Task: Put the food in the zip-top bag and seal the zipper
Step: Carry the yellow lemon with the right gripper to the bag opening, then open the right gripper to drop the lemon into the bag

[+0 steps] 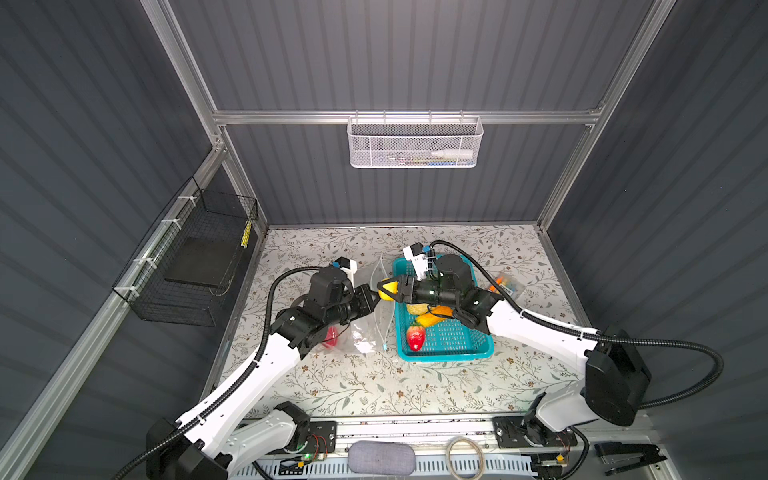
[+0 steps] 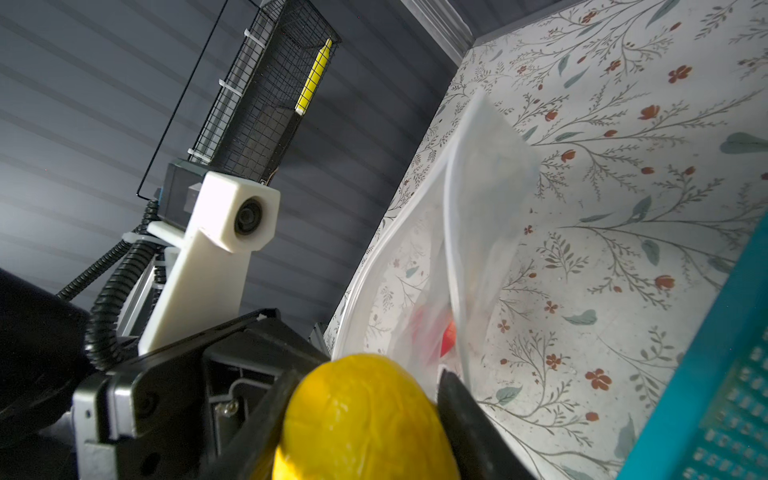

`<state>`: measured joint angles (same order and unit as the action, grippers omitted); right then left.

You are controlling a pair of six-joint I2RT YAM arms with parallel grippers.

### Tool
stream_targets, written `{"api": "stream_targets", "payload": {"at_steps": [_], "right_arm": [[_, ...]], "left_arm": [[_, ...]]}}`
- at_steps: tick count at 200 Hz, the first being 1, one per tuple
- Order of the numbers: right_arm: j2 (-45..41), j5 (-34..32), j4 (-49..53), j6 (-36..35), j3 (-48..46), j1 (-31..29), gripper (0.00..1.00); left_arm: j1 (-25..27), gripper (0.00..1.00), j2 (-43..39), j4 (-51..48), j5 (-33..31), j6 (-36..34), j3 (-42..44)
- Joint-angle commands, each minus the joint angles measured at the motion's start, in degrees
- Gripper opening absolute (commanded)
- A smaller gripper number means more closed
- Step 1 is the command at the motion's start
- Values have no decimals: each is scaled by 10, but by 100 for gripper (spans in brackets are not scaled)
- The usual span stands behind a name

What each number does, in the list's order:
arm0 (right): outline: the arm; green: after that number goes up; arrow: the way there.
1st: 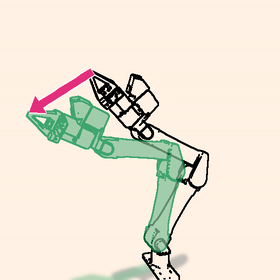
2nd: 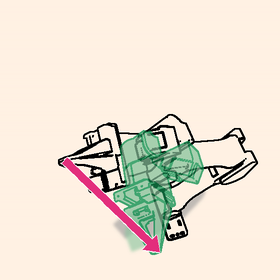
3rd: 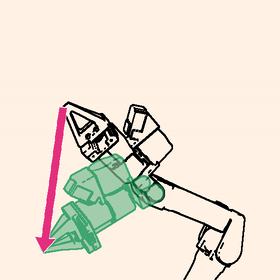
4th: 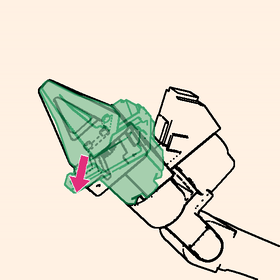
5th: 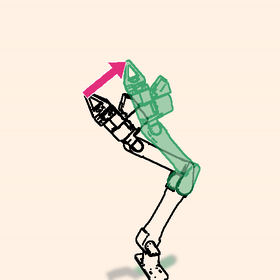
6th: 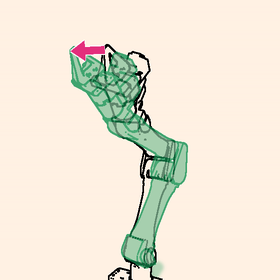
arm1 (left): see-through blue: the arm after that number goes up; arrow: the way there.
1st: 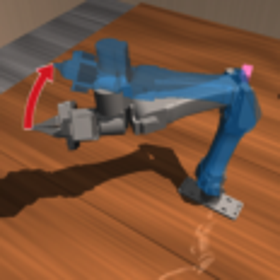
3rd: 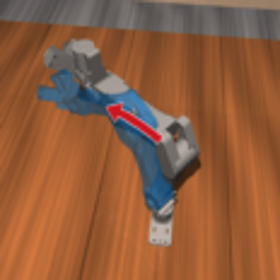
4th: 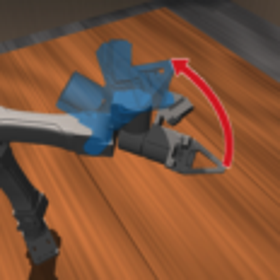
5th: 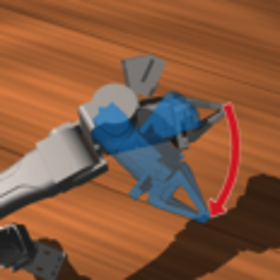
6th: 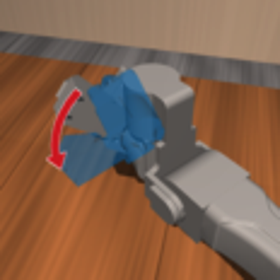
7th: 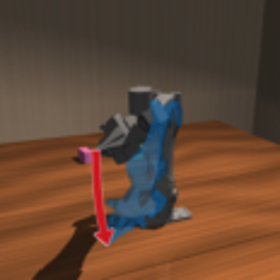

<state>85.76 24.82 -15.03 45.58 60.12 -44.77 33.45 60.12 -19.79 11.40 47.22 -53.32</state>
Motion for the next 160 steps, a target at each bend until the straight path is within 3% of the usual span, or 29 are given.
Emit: {"api": "stream_targets", "payload": {"at_steps": [1, 77, 114, 160], "right_arm": [[3, -27, 51, -18, -9, -2, 50], [-2, -93, 115, -40, 1, -4, 50], [26, -133, 187, -84, 62, -36, 51], [69, -191, 277, -120, 127, -64, 63]], "left_arm": [[1, 0, -15, 26, 8, 5, -29], [1, 0, -15, 33, 19, 10, -34], [1, 0, -3, 44, 36, 13, -39], [1, 0, -4, 45, 30, 14, -31]]}}
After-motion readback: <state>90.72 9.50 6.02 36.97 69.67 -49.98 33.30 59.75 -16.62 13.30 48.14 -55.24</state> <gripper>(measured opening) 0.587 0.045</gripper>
